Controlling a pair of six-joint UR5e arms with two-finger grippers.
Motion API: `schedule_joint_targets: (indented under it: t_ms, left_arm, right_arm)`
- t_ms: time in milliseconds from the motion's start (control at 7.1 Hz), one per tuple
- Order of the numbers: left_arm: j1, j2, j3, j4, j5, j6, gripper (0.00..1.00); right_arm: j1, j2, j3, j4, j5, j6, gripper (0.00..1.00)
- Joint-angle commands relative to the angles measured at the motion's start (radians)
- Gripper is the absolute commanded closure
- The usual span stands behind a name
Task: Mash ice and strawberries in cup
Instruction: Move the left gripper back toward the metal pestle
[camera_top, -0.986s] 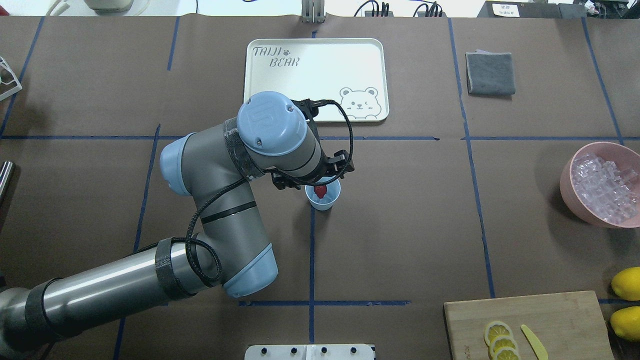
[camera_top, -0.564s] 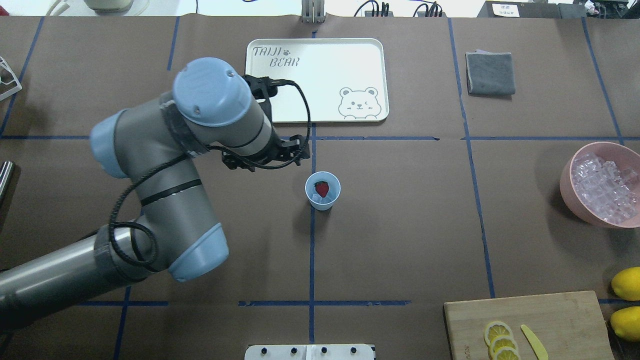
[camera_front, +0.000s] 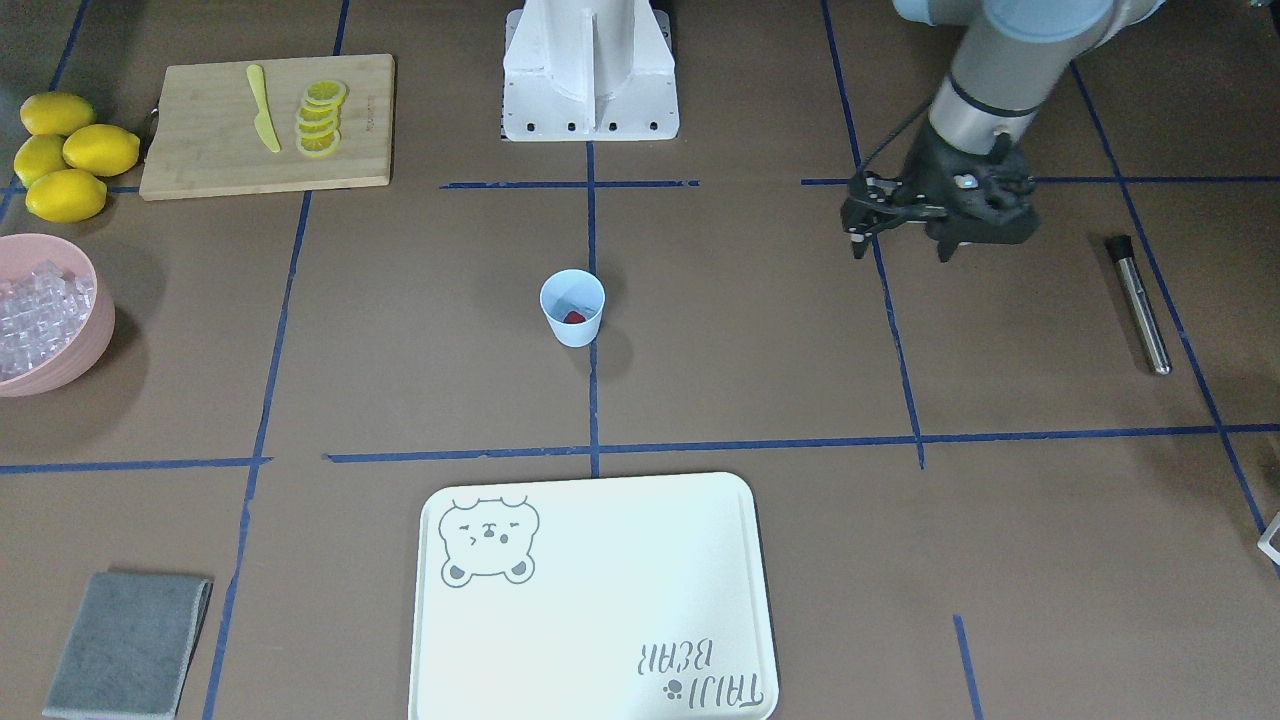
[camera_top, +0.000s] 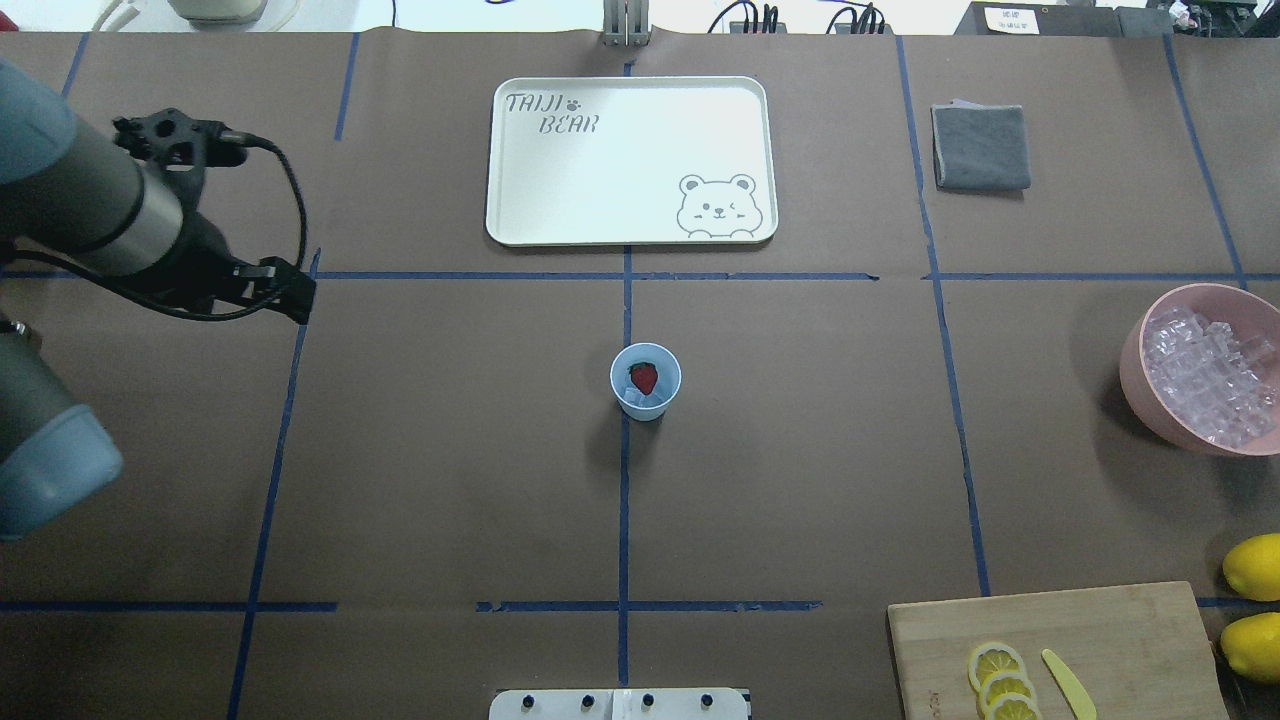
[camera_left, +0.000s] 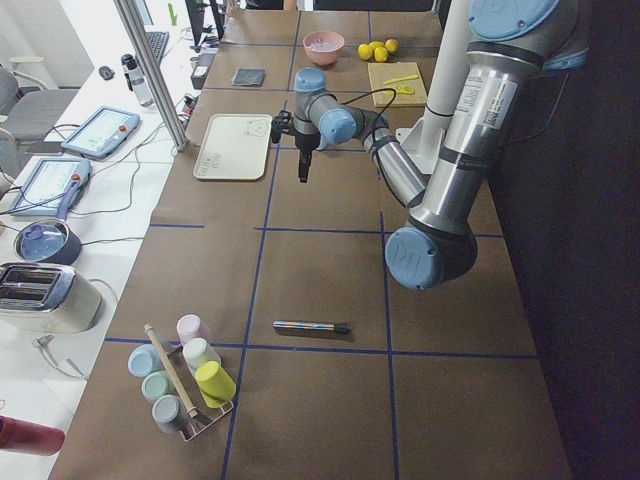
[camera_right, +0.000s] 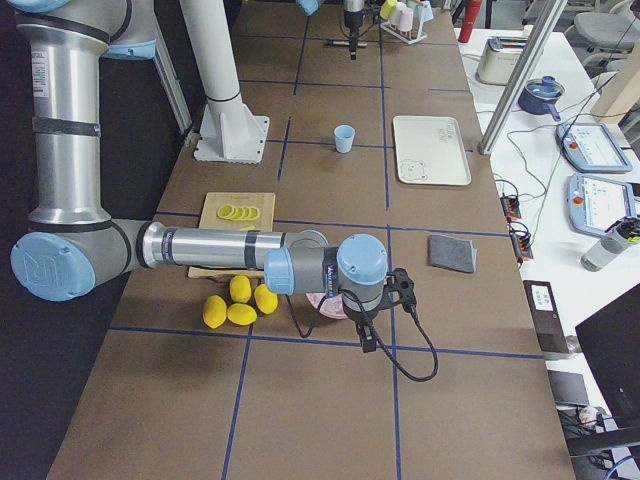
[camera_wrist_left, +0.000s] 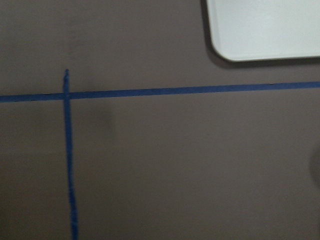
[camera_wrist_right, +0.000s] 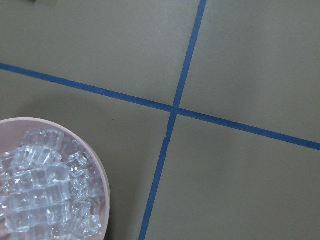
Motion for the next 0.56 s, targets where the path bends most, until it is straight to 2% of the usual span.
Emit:
schedule_joint_targets:
  t_ms: [0, 282, 423]
  left_arm:
    - [-0.144, 0.217, -0.023, -0.061, -0.034, 0.217, 0.0]
    - [-0.237, 0.351, 0.056, -0.26, -0.086, 0.307, 0.0]
    - [-0.245, 0.396, 0.158, -0.46, -0.089, 0.301, 0.0]
  right_arm:
    - [0.0, 0.006, 0.001, 0.0, -0.001, 0.0, 0.01]
    - [0.0, 0.007, 0.002, 0.002, -0.003, 0.0, 0.01]
    - [0.0, 0.007, 0.001, 0.002, -0.003, 0.0, 0.01]
